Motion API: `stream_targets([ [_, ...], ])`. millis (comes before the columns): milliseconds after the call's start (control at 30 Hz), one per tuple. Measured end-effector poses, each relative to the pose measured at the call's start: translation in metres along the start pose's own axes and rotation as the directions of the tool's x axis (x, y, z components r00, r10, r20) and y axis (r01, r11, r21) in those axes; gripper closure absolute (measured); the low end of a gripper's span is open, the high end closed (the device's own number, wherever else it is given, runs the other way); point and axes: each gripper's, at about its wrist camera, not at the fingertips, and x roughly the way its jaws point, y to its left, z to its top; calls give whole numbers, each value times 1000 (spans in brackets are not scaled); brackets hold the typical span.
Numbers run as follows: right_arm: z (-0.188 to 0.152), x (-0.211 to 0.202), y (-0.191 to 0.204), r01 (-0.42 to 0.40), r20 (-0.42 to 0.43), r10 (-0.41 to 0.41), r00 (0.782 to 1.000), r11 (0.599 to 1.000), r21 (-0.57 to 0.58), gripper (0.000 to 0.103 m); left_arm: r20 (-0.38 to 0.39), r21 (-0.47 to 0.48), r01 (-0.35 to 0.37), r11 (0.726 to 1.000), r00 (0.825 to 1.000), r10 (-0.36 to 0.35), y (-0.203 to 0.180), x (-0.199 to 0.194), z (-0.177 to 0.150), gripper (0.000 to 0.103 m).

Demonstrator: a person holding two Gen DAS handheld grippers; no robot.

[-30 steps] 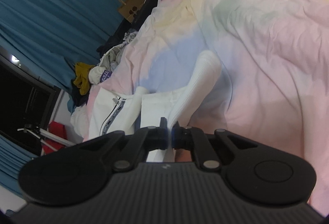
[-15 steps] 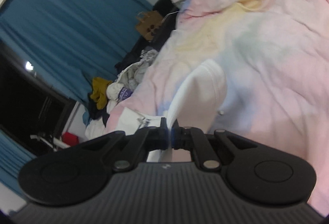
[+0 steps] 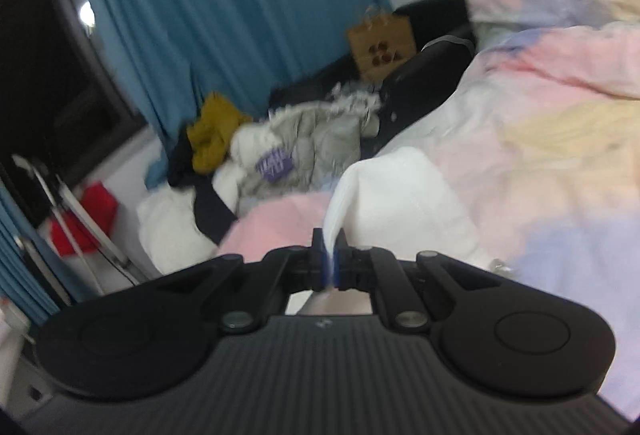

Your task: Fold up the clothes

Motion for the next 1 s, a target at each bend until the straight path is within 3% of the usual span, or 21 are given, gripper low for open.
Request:
stream_targets([
  [200, -40, 94, 28, 29, -83, -40, 996, 991, -127, 96, -23, 79, -111, 991, 993, 113, -20, 105, 14, 96],
  [300, -52, 108, 29, 22, -83, -35, 996, 989, -149, 92, -24, 146, -136, 980, 990, 141, -24, 125, 13, 92],
  [367, -54, 107, 27, 5, -78, -16, 997, 990, -143, 86, -19, 158, -110, 981, 993, 114, -25, 126, 12, 87],
  [400, -54, 105, 26, -9, -81, -2, 997, 991, -134, 80, -22, 160, -91, 983, 995, 96, -21, 124, 11, 84],
  [467, -48, 97, 21, -45, -103, 33, 994, 992, -116, 72, -38, 169, -32, 985, 999, 39, -17, 119, 10, 65],
  [567, -39, 69, 10, -82, -87, 74, 993, 993, -88, 42, -39, 194, 43, 980, 999, -36, -18, 99, 3, 42],
  [667, -35, 36, -6, -114, -67, 110, 992, 991, -64, 34, -2, 222, 90, 971, 996, -92, -19, 62, -10, 19],
  [733, -35, 11, -19, -134, -62, 131, 989, 990, -36, 33, 21, 203, 112, 973, 993, -119, -10, 39, -23, 15],
  [867, -53, -40, -68, -178, -38, 185, 982, 974, 143, 30, 58, 88, 136, 987, 988, -142, 31, 1, -53, 10],
  [1000, -77, -69, -112, -140, -50, 160, 986, 950, 279, 29, 81, -54, 149, 987, 986, -144, 74, -31, -79, 10],
])
